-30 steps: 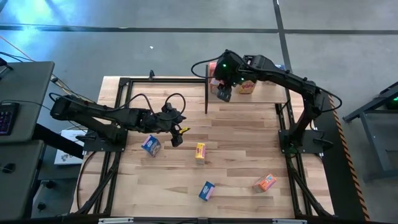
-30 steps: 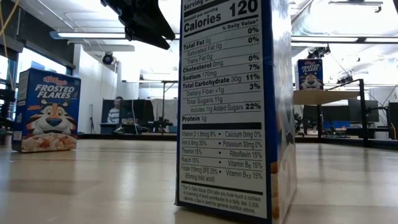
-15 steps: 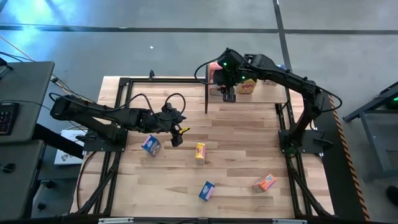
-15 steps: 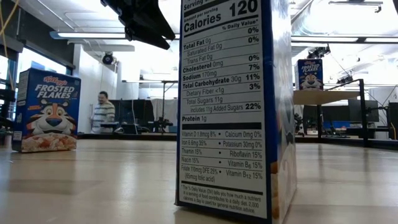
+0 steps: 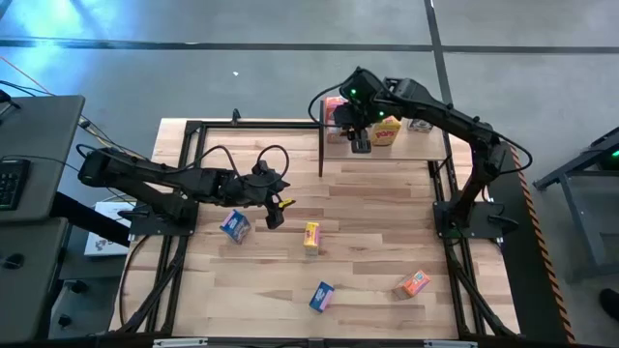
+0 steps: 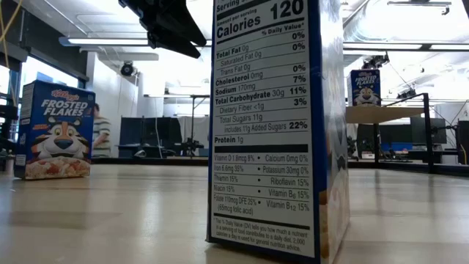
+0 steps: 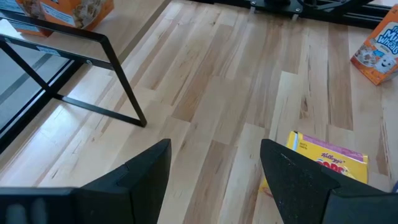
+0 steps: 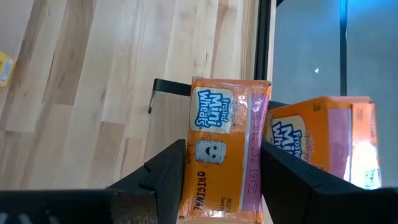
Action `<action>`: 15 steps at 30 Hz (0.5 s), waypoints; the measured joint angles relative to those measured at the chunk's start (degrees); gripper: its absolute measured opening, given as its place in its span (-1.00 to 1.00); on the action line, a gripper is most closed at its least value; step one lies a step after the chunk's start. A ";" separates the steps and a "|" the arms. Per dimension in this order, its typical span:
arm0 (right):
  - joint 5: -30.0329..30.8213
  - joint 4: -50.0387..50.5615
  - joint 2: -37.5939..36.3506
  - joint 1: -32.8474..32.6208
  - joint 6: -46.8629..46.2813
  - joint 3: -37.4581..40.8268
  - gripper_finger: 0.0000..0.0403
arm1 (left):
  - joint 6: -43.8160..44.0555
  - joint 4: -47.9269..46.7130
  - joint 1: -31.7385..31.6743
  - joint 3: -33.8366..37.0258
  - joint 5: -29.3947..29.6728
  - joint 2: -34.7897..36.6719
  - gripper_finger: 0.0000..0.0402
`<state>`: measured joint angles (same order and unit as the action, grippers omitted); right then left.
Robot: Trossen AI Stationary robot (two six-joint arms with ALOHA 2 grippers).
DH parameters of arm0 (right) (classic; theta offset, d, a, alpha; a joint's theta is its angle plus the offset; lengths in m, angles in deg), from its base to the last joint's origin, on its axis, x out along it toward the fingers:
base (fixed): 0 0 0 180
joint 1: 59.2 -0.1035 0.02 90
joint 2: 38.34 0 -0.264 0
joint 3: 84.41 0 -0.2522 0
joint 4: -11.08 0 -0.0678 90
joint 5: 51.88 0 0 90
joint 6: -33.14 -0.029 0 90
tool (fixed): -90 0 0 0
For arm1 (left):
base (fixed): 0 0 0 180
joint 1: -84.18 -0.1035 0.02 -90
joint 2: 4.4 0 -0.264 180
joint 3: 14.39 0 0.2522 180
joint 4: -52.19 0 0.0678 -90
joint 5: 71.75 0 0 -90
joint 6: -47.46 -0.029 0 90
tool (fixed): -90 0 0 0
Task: Stack cereal on shelf
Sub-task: Put the left orange cereal box on the shelf aligned with the orange cereal box
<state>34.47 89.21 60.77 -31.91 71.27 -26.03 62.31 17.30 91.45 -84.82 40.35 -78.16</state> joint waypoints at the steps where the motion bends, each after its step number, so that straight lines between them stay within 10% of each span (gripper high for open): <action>1: -0.11 -0.20 0.00 0.11 0.61 0.00 -0.12 | 0.00 0.00 0.00 0.00 -0.01 0.00 0.19; 15: -3.34 -0.86 0.58 0.48 1.74 -0.09 -0.12 | 0.00 0.01 0.00 0.00 -0.08 0.00 0.19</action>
<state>31.13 88.36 61.35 -31.43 73.01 -26.11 62.31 17.31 91.45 -84.82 40.27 -78.16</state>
